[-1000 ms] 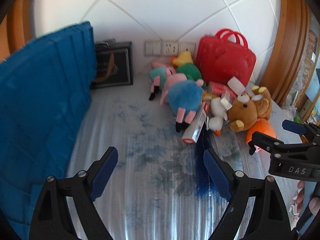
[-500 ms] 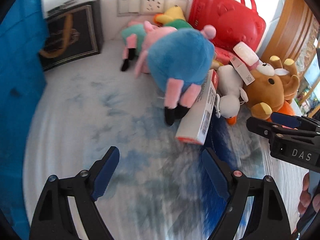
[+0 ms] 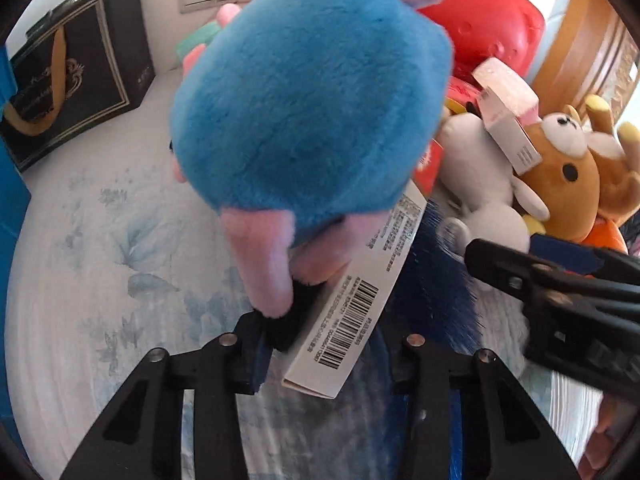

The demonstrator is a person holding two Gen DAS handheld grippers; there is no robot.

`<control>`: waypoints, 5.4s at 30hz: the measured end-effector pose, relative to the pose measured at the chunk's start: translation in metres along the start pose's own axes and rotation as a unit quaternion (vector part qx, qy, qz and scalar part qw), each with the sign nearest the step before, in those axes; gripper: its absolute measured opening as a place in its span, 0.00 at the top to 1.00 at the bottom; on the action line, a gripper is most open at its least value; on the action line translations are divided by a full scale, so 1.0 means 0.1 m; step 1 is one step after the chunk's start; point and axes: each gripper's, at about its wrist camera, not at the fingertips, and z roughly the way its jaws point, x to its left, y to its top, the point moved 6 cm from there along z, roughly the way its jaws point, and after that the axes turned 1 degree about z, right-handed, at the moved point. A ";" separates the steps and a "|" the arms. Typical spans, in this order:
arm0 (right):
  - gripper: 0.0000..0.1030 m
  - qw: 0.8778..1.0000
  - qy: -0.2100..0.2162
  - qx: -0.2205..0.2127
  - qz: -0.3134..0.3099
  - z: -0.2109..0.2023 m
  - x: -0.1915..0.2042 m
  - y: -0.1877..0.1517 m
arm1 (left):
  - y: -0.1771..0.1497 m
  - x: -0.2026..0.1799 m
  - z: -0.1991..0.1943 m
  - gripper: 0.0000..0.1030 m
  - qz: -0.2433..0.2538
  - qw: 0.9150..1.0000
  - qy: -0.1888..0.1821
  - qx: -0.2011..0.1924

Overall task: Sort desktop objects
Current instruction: 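Grasp the white medicine box with the left tool while the right tool grasps the white plush dog, then carry the medicine box and white dog over the blue crate, then open both tools to drop the medicine box and white dog into the crate, then withdraw both tools from the crate back toward the pile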

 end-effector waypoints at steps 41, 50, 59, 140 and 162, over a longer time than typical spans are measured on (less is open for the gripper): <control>0.27 0.997 0.003 0.055 -0.058 -0.51 0.03 -0.95 | -0.83 0.18 -0.55 0.74 -0.042 0.995 0.060 0.075; 0.38 0.996 -0.009 0.077 -0.049 -0.21 -0.10 -0.91 | -0.73 0.12 -0.39 0.71 -0.014 0.996 0.061 0.062; 0.55 0.997 -0.015 0.061 -0.049 -0.33 -0.12 -0.91 | -0.82 0.04 -0.57 0.78 -0.009 0.997 0.062 0.049; 0.10 0.919 0.120 -0.294 -0.233 -3.42 4.46 -1.19 | -1.51 3.21 -5.00 0.44 -0.134 0.927 0.225 -0.268; 0.00 0.922 0.110 -0.314 -0.196 -3.77 3.72 -1.46 | -1.70 2.48 -5.34 0.33 -0.105 0.912 0.236 -0.319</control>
